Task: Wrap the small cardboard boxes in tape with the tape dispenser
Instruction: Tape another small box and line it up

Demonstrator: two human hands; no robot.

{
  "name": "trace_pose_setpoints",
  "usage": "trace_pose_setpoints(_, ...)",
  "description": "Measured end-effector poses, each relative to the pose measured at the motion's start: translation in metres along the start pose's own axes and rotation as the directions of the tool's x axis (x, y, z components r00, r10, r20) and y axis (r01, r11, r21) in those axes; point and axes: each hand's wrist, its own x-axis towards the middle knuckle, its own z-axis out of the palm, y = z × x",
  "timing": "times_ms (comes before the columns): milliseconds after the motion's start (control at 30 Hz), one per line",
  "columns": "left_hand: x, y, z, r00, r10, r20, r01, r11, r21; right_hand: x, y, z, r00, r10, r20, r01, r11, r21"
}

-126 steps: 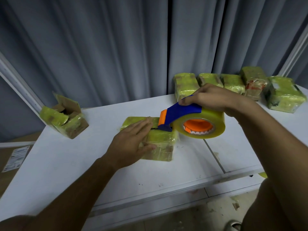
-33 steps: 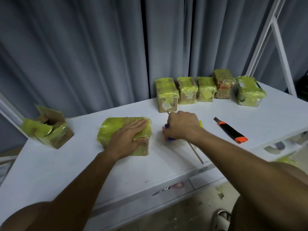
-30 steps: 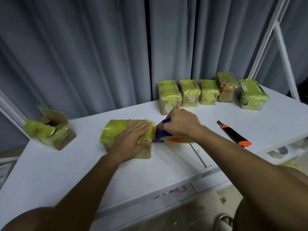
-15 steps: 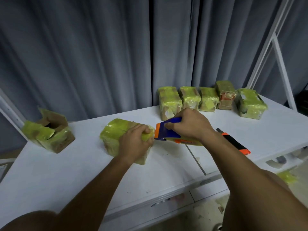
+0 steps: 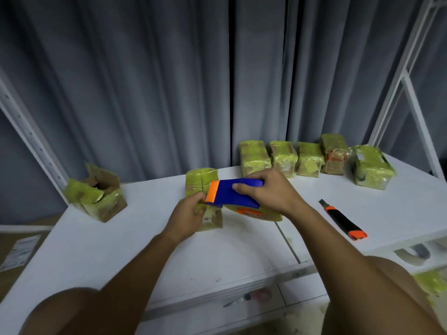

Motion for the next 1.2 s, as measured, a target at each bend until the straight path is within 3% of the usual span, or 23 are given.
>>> trace_pose_setpoints(167,-0.004,0.016,-0.016,1.000,-0.003,0.031,0.008,0.985,-0.173,0.000,-0.003,-0.001,0.998,-0.037,0.050,0.032,0.996,0.084)
trace_pose_setpoints(367,0.001,0.018,-0.033,0.984,-0.179,0.015,0.165,0.868,-0.469,0.007,-0.004,-0.002,0.997,-0.049,0.066,0.033,0.975,0.222)
trace_pose_setpoints(633,-0.005,0.025,-0.049,0.939,-0.279,0.201,0.344,0.754,-0.560,0.018,-0.002,0.009,0.989,-0.085,0.118,0.052,0.965,0.259)
trace_pose_setpoints(833,-0.009,0.025,-0.054,0.872,-0.330,0.361,0.488,0.519,-0.702,0.020,-0.002,0.012,0.980,-0.118,0.162,0.062,0.947,0.317)
trace_pose_setpoints(1200,-0.014,0.028,-0.056,0.838,-0.409,0.361,0.532,0.464,-0.708,0.021,0.000,0.015,0.972,-0.131,0.195,0.058,0.937,0.344)
